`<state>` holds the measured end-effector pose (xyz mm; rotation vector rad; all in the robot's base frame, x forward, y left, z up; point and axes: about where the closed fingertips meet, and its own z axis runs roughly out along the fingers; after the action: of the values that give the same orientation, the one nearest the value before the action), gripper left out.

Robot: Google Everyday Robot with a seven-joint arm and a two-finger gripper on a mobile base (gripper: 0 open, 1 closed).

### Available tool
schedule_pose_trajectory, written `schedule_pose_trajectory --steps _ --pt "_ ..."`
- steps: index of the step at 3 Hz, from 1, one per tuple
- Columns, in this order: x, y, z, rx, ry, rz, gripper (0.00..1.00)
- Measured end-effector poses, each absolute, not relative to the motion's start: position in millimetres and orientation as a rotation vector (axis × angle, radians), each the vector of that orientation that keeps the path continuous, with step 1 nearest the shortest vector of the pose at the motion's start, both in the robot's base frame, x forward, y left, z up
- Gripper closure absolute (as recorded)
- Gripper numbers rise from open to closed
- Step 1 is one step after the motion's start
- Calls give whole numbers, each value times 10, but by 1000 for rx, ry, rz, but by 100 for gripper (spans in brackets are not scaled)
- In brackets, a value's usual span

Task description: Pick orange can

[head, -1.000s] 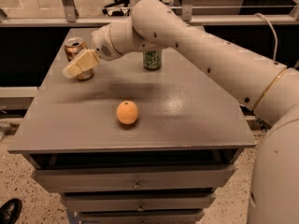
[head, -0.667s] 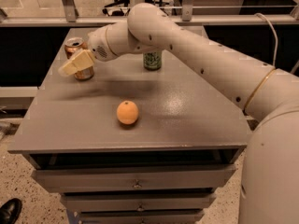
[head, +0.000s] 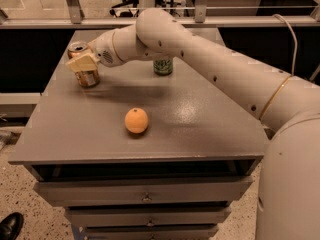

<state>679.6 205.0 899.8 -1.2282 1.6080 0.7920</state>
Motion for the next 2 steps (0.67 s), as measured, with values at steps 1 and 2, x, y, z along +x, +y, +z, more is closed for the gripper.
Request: schedule_pose_trajectory --steps 1,2 --pt "6825 1917 9133 -1186 1582 795 80" --pt "6879 1736 9352 -1130 1535 818 100"
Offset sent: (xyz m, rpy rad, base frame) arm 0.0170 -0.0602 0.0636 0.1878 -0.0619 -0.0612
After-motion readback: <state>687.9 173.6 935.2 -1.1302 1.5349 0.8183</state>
